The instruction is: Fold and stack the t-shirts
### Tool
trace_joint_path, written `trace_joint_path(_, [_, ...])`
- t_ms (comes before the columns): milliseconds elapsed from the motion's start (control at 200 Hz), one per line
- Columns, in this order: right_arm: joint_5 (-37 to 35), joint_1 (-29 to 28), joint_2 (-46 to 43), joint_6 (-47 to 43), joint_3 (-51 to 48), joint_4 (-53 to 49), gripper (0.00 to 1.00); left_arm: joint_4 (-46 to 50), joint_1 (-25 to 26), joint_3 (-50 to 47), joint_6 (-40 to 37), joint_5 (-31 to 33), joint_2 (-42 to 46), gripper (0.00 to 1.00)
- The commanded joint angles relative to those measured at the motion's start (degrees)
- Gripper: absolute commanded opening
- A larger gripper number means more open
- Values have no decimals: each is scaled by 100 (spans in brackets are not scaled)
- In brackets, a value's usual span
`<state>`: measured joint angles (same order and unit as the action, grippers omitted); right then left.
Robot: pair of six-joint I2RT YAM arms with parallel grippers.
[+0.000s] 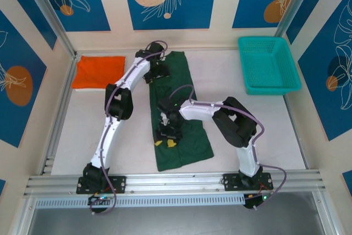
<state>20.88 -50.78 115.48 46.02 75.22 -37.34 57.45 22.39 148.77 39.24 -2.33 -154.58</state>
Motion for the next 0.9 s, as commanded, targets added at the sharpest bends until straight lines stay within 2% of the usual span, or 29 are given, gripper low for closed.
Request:
trace_joint_path(0, [21, -18, 517, -64, 155, 193, 57, -187, 29, 502, 7, -700, -978, 83])
trace_joint_path(160, [28, 135, 852, 8, 626, 173, 60, -1087, 13, 672, 90, -1011, -1177, 88])
trace_joint_path(290, [-271, 199, 793, -172, 1009, -251, 66, -1245, -94, 1026, 197, -1273, -1239, 93])
trace_joint_path(425, [-381, 420, 160, -182, 714, -293, 72, -983, -340, 1032, -65, -1200, -734, 98])
trace_joint_path(555, [-225, 825, -762, -627, 505, -212, 76, -681, -585, 976, -377, -1066, -48, 100])
trace_joint_path(690, [405, 1626, -1551, -556, 2, 30, 76, -456, -745, 499, -582, -990, 707, 100])
trace_joint_path(800, [168, 2181, -1950, -538, -455, -108, 75, 1, -739, 76, -843, -868, 1197, 100])
trace_joint_path(895, [-2, 2568, -2119, -537, -982, -282, 71, 214, -665, -1047, -990, -823, 1902, 100])
